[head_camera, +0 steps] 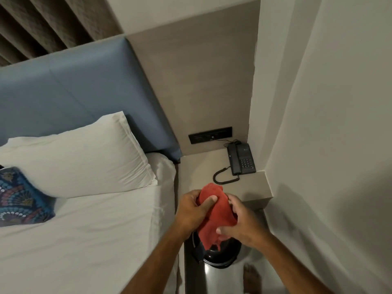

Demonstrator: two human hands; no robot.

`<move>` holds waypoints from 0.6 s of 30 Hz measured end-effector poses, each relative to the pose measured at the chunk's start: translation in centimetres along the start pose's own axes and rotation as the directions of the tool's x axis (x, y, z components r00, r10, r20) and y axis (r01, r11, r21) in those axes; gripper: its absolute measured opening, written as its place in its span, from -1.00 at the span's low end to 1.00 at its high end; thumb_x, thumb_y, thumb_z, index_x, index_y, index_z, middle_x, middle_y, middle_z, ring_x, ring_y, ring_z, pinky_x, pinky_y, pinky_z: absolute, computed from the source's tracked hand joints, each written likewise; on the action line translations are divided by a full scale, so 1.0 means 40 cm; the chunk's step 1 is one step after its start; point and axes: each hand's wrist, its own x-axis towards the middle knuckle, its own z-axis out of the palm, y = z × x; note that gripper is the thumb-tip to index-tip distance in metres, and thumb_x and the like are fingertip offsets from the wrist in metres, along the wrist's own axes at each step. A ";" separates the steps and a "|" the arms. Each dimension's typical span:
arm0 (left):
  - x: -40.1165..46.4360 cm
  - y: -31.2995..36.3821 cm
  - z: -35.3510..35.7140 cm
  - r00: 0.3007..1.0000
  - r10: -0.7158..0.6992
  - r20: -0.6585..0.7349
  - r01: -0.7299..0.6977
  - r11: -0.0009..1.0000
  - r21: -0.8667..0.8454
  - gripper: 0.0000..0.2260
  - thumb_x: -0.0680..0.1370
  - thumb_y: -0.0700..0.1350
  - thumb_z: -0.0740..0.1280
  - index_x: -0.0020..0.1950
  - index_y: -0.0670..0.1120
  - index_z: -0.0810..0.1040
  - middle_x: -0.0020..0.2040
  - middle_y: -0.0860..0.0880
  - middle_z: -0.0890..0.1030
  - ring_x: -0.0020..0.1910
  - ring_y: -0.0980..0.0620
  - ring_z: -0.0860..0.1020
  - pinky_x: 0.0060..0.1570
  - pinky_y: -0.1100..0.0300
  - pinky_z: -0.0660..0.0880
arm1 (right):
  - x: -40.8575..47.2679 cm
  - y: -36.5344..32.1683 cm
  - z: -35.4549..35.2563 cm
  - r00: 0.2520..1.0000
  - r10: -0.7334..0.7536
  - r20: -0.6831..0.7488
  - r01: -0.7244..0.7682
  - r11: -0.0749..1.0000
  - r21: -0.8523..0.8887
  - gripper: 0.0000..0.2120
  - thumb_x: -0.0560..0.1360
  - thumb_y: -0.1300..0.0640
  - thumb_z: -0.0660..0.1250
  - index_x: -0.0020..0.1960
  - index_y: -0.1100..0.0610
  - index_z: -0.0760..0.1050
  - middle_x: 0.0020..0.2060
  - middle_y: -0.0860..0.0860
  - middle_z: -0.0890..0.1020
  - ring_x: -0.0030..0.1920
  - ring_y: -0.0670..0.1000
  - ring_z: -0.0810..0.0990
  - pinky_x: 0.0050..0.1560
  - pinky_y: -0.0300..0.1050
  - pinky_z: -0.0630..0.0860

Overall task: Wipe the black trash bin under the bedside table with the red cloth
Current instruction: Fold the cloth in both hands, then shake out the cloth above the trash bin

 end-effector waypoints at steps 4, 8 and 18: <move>0.041 0.033 -0.088 0.974 -0.010 0.224 -0.013 0.995 0.101 -0.25 0.13 0.19 0.66 0.23 0.03 0.50 0.13 0.01 0.64 0.04 0.04 0.66 0.04 0.05 0.65 | 0.039 -0.065 -0.056 0.982 -0.189 -0.014 0.188 0.980 -0.059 -0.25 0.46 0.18 0.48 0.45 -0.31 0.20 0.06 -0.08 0.64 0.00 -0.09 0.69 -0.09 -0.13 0.70; 0.073 0.064 -0.157 0.955 -0.067 0.287 -0.116 0.812 0.573 -0.11 0.19 0.11 0.63 0.43 0.02 0.30 0.24 0.02 0.55 0.15 -0.03 0.57 0.19 -0.02 0.56 | 0.079 -0.148 -0.127 0.943 -0.310 -0.120 0.266 0.920 -0.287 -0.75 0.50 0.10 0.38 0.15 -0.13 0.61 -0.02 -0.16 0.66 -0.02 -0.19 0.62 -0.03 -0.32 0.51; 0.122 0.106 -0.300 0.902 0.081 0.425 -0.351 0.712 0.609 -0.73 0.44 -0.17 0.40 0.14 -0.01 0.60 0.00 0.03 0.67 -0.06 0.04 0.64 -0.06 0.17 0.61 | 0.135 -0.275 -0.172 0.985 -0.174 -0.015 0.159 0.931 -0.330 -0.92 0.53 0.09 0.41 -0.10 -0.09 0.63 -0.15 -0.08 0.68 -0.12 -0.02 0.69 -0.15 -0.16 0.65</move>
